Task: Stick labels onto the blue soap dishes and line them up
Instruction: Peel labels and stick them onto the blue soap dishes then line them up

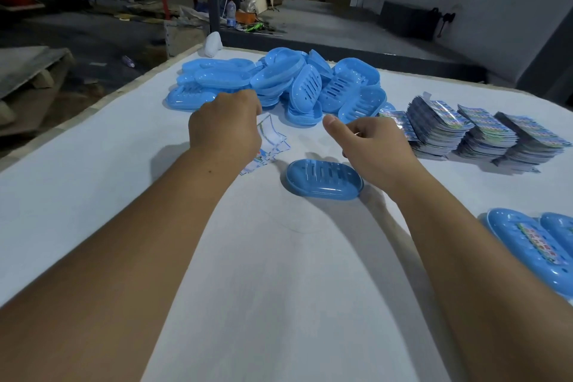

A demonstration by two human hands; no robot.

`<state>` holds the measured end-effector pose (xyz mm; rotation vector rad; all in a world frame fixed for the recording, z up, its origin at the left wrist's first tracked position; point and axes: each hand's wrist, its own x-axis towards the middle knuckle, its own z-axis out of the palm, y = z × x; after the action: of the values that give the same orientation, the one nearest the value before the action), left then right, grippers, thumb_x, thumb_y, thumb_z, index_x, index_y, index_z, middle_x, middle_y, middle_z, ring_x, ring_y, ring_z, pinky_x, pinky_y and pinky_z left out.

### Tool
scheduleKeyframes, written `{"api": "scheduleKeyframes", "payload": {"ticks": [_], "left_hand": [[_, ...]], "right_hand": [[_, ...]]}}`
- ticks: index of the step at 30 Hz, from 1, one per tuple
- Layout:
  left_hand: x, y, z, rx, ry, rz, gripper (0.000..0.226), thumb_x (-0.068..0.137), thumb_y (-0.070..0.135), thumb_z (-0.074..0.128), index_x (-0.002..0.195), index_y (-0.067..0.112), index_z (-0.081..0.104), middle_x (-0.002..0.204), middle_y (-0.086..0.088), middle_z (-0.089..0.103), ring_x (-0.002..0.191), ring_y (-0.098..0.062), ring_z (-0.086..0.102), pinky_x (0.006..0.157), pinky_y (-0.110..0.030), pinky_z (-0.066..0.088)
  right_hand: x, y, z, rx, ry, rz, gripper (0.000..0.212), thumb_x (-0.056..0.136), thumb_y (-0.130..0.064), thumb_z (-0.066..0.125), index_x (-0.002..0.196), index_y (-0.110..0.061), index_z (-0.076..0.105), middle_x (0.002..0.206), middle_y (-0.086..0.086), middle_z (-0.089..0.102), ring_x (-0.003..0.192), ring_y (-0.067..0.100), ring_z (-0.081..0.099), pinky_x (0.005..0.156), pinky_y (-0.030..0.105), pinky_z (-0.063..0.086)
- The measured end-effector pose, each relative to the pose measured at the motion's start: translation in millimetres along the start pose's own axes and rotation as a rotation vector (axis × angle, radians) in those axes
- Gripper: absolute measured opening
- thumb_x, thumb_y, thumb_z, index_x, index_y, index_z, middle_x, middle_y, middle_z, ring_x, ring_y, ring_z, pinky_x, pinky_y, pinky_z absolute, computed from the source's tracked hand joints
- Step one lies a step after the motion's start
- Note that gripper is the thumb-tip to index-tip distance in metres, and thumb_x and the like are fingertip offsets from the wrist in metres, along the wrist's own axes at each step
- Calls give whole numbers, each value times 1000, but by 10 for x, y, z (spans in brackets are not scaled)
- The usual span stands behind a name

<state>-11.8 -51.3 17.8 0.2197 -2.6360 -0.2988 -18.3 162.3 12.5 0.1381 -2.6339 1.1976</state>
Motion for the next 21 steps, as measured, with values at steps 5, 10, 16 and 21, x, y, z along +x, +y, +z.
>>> {"api": "scheduleKeyframes", "payload": {"ticks": [5, 10, 16, 21], "left_hand": [[43, 100, -112, -711, 135, -67, 16, 88, 18, 74, 96, 30, 68, 84, 12, 71, 84, -5, 69, 79, -31, 58], [22, 223, -138, -1181, 0, -231, 20, 84, 17, 81, 91, 31, 68, 82, 8, 77, 76, -1, 73, 76, -25, 60], [-76, 335, -94, -1210, -159, -199, 21, 87, 8, 76, 96, 25, 68, 83, 0, 77, 70, -5, 72, 67, -19, 57], [-134, 349, -115, -1162, -230, -159, 23, 89, 5, 71, 106, 20, 67, 78, 1, 78, 67, -3, 73, 58, -11, 49]], "right_hand": [[-8, -28, 3, 47, -36, -55, 38, 89, -56, 65, 76, -22, 73, 74, -2, 72, 63, 14, 62, 64, 38, 51], [-37, -92, 28, 283, -142, -60, 27, 89, -53, 69, 78, -29, 76, 83, 3, 73, 62, 4, 56, 62, 29, 48], [10, -79, 13, 342, -97, 18, 27, 98, -36, 63, 80, -20, 74, 69, -2, 66, 61, 8, 58, 63, 32, 47], [46, -64, 23, 332, -78, 55, 29, 103, -33, 55, 93, -12, 73, 78, 4, 67, 54, 1, 58, 64, 32, 48]]}}
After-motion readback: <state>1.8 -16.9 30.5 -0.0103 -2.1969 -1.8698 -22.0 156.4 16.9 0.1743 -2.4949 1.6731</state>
